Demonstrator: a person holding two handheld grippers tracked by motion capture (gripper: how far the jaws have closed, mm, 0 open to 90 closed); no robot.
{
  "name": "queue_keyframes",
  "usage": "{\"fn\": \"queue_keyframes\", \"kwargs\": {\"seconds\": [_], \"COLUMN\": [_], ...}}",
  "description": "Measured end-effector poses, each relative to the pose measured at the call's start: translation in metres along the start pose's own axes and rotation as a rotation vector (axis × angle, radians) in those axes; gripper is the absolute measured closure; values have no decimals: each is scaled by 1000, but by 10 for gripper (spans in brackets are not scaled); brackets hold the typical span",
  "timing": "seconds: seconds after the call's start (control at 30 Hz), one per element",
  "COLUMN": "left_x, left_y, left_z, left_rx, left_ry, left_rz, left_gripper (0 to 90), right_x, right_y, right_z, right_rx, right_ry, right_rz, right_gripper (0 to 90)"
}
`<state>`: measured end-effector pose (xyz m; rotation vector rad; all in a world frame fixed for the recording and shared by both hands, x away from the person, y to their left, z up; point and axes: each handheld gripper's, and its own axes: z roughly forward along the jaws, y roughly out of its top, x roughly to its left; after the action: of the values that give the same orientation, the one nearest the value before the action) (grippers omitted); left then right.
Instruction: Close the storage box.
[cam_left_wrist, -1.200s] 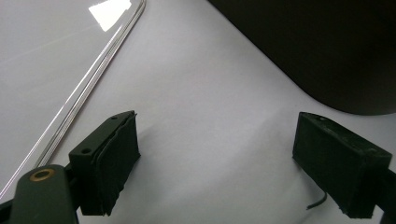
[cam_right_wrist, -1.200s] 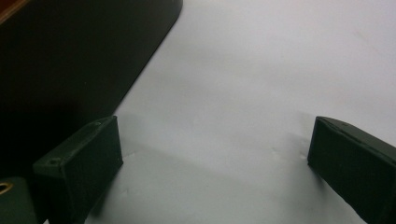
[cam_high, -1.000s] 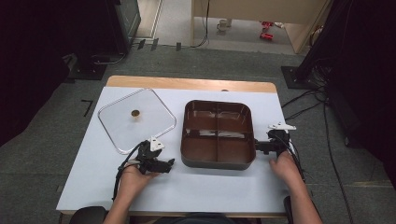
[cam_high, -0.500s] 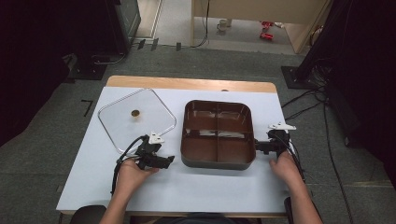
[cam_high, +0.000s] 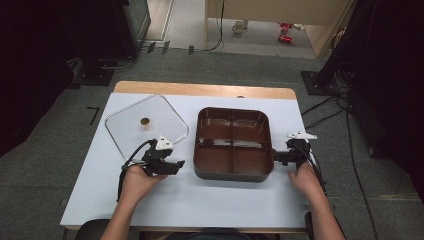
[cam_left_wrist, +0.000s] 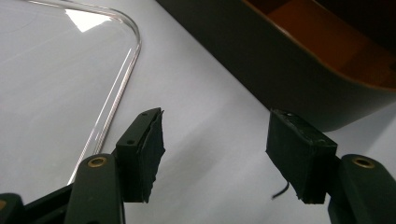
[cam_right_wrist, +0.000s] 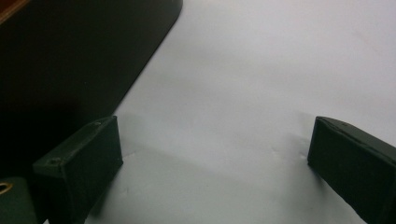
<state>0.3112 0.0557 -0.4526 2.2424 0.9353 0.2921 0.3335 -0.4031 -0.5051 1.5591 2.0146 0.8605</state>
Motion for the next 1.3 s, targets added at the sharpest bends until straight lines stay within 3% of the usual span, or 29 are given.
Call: {"fn": "queue_keyframes", "kwargs": {"seconds": [0.47,0.83,1.3], "left_x": [15,30,63], "left_y": [14,23,33], "left_z": [-2,-2,-3], "left_rx": [5,0,-23], "left_ry": [-67,-46,-4], "left_rz": [3,-11,-41], "left_gripper": [374,374,391], "right_x": [0,0,0], "right_y": [0,0,0], "right_z": [0,0,0], "right_rx": [0,0,1], "right_ry": [0,0,0], "right_rz": [-1,-1,-1], "right_gripper": [22,22,22]}}
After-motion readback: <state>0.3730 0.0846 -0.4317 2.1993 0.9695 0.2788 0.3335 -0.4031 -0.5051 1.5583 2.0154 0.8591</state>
